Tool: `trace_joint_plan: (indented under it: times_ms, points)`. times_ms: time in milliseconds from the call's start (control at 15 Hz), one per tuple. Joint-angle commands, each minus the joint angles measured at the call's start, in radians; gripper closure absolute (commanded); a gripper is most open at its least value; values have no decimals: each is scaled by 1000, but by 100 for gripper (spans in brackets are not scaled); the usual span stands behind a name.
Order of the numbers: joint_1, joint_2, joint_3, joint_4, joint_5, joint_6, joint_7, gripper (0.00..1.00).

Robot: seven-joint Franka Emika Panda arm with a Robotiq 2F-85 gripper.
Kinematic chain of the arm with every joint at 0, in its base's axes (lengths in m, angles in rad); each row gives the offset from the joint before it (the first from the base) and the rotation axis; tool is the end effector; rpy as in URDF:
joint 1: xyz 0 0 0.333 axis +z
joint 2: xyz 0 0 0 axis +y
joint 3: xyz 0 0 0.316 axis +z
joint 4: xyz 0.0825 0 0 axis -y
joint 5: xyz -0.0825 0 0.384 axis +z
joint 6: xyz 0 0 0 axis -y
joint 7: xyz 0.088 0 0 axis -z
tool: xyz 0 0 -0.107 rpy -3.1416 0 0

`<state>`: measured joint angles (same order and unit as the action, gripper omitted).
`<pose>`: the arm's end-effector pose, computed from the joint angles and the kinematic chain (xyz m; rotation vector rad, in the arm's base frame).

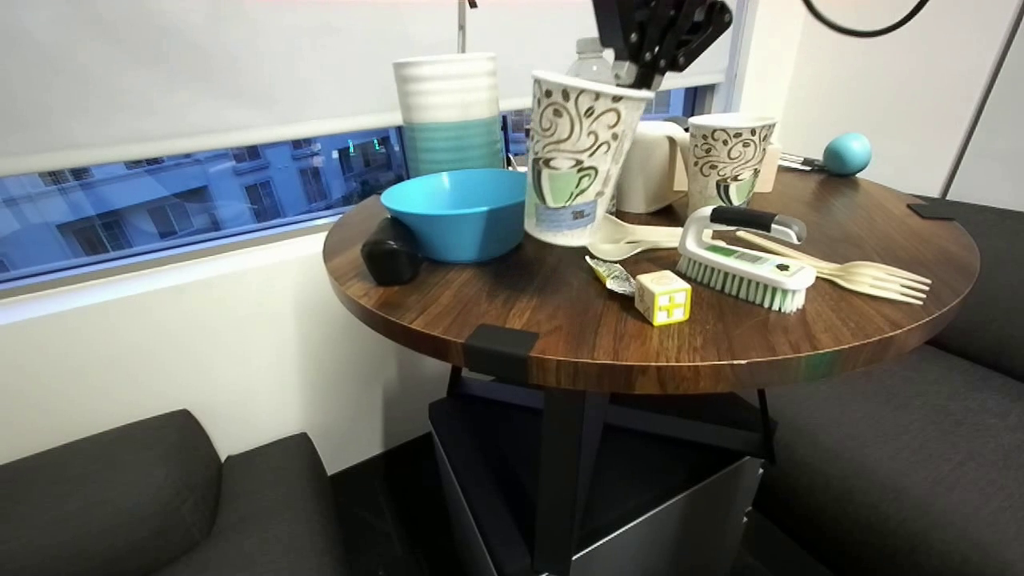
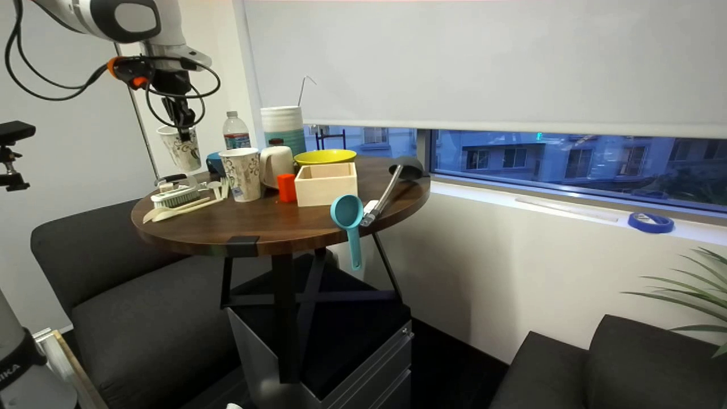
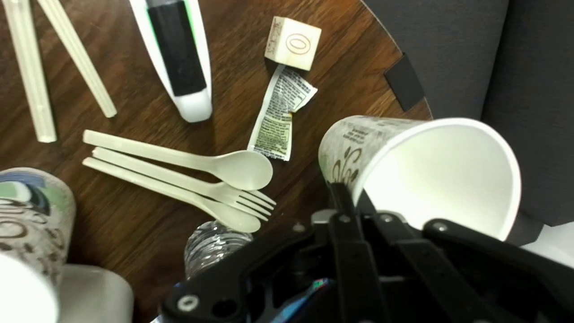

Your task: Pick up the paper cup on the left, put it in the other paper cup and then turn the paper cups over

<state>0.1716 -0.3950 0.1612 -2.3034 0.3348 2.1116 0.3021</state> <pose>0.4221 0.1684 0.5191 -2.8404 0.1701 -0.1678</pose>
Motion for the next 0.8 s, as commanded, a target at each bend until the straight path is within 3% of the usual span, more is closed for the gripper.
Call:
trace_joint_plan:
  times_ms: [0,400,733]
  points:
    - [-49,-192,-21,-52,-57,-99,22,99]
    - [-194,-359,-45,-37,-181,-255,93,99]
    - [-289,-357,-42,-33,-223,-228,148,99]
